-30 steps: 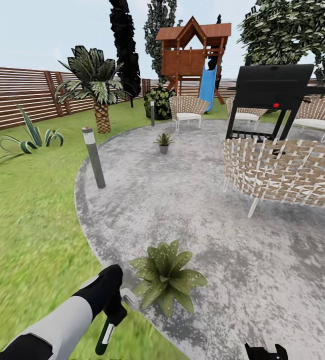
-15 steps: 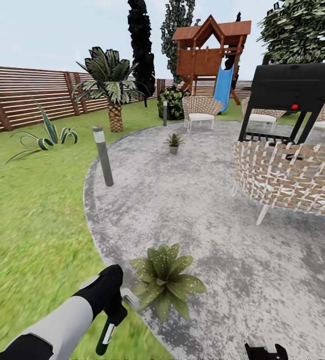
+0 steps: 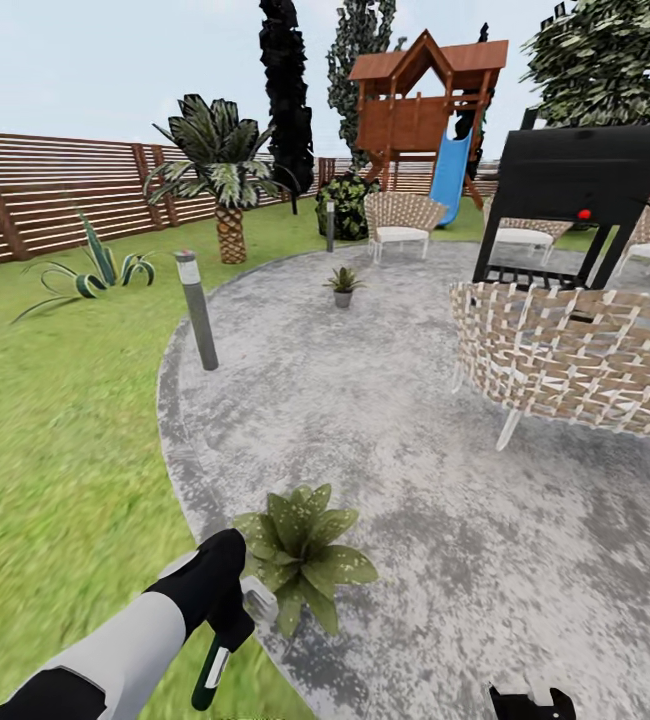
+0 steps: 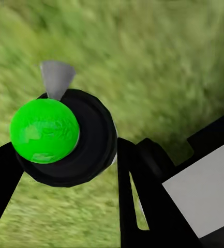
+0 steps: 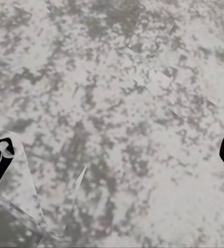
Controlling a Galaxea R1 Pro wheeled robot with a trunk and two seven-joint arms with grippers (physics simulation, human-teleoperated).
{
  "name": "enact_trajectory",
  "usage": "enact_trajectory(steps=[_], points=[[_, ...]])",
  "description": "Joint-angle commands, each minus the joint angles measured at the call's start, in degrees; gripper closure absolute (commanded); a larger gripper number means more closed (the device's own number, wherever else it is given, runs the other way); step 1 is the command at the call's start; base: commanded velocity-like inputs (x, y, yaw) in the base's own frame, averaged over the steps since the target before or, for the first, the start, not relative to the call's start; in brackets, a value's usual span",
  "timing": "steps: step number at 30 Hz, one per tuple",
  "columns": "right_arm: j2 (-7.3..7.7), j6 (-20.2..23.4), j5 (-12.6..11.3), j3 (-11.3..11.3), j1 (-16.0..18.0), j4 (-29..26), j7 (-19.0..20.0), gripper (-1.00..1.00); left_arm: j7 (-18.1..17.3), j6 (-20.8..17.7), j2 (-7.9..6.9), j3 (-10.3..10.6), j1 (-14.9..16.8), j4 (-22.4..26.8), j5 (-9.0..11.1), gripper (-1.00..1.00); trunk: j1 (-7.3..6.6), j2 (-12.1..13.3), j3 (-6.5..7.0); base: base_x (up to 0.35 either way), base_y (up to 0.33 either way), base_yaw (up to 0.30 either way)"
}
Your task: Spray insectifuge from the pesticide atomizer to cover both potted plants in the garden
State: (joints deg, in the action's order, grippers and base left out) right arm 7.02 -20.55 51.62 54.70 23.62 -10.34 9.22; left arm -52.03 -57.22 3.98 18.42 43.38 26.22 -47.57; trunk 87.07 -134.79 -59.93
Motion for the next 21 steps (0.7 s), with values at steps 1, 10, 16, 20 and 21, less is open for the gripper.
enact_trajectory(steps=[1,10,16,20,21], points=[[0.01,-0.2,0.1,0.5,0.0,0.0,0.4,-1.00,-0.6,-0.2,0.01,0.1,0.0,0.1,-0.6,1.00,-0.01,0.0,-0.05,0.000,-0.273,0.249],[-0.05,-0.2,0.1,0.5,0.0,0.0,0.4,-1.00,-0.6,-0.2,-0.15,0.1,0.0,0.1,-0.5,1.00,-0.01,0.0,-0.05,0.045,-0.266,0.272],[0.01,-0.1,0.3,0.5,0.0,0.0,0.5,-1.00,-0.3,-0.1,0.19,0.2,0.0,0.0,-0.5,1.00,-0.01,0.0,-0.05,0.091,-0.081,0.041],[0.01,-0.1,0.3,0.5,0.0,0.0,0.5,-1.00,0.2,-0.1,0.10,0.4,0.0,-0.3,-0.6,1.00,-0.01,0.0,-0.05,0.002,-0.002,0.000],[0.01,-0.1,0.3,0.5,0.0,0.0,0.5,-1.00,1.0,-0.1,0.11,0.4,0.0,-0.5,-0.6,1.00,-0.01,0.0,-0.05,0.000,0.000,0.000]])
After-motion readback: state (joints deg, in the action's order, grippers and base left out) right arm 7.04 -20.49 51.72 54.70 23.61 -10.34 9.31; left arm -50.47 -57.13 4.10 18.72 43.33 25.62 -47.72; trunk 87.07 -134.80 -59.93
